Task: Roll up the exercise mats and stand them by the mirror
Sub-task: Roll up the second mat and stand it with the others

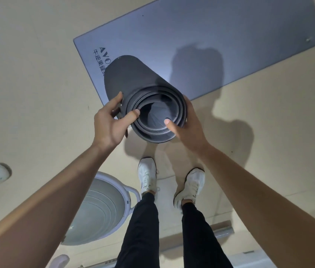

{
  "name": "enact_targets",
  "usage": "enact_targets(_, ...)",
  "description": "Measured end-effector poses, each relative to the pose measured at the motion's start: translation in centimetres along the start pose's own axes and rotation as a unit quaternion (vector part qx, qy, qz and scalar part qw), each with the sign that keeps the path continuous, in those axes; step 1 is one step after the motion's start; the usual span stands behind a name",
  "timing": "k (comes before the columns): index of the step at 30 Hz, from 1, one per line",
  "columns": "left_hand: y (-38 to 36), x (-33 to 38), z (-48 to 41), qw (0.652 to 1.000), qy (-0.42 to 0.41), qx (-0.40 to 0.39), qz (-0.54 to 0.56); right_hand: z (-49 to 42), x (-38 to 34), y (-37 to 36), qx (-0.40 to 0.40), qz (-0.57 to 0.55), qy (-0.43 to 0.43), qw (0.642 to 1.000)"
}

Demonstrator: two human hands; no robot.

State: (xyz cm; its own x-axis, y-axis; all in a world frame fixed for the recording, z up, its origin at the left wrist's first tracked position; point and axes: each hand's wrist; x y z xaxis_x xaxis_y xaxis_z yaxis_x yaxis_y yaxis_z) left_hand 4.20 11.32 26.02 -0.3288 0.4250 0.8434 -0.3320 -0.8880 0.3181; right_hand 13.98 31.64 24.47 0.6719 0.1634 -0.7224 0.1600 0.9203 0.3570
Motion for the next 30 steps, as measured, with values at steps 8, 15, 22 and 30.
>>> enact_targets(8,0.7,4.7,2.0,0.998,0.023,-0.058,0.014,3.1,-5.7,1.2,0.064,-0.076,-0.062,0.993)
enact_targets(15,-3.9,8.8,5.9,0.970,0.028,-0.241,-0.003,11.5,-3.1,6.2,0.090,-0.116,-0.157,0.977)
enact_targets(22,-13.3,10.8,7.0,0.929,-0.037,-0.306,-0.205,12.4,2.9,12.8,0.113,-0.117,-0.272,0.948)
enact_targets(30,-22.3,19.4,12.8,0.867,-0.084,-0.385,-0.305,18.3,6.0,20.2,0.196,-0.277,-0.295,0.893)
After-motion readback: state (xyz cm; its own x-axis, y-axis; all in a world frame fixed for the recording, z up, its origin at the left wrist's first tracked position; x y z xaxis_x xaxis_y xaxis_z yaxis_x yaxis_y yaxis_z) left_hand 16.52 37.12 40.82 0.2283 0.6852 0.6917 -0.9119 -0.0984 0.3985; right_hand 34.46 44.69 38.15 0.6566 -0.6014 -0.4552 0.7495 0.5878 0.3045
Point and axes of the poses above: each hand's wrist, its own z-axis away from the middle knuckle, its own y-axis out of the back of the hand, x = y × z, and after that the axes turned 9 degrees about -y, right-handed
